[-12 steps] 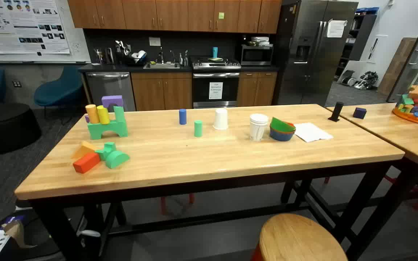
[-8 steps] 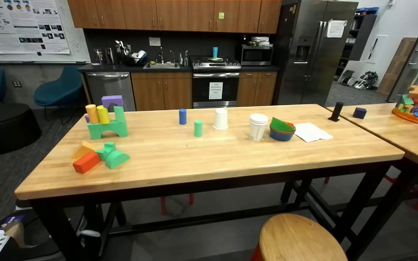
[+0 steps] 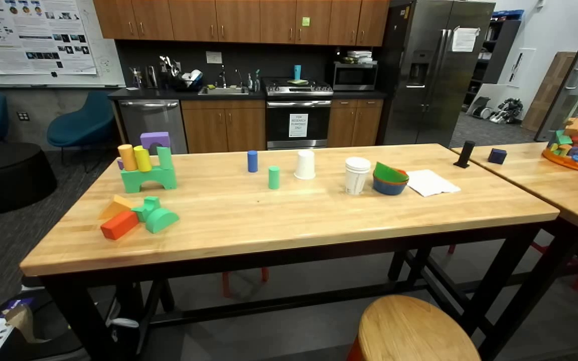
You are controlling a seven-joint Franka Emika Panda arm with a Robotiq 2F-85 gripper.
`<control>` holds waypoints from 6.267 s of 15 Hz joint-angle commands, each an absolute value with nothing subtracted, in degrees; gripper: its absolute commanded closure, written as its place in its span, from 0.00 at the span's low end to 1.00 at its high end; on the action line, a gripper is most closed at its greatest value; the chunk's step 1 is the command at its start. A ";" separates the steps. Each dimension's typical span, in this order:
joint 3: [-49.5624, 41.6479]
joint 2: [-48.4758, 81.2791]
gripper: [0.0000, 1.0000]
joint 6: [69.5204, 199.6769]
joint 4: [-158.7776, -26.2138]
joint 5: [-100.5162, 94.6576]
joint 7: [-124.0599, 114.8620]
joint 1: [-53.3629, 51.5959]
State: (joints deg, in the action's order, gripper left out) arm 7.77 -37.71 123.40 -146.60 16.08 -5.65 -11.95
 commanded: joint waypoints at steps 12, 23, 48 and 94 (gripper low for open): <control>8.15 -28.81 0.00 131.70 -145.56 9.93 -6.25 -6.85; 7.89 -20.25 0.00 134.24 -142.57 -6.16 -13.28 2.25; 2.94 1.16 0.00 143.13 -132.08 -10.70 -19.72 1.63; -2.18 5.03 0.00 142.59 -131.94 4.10 3.65 2.85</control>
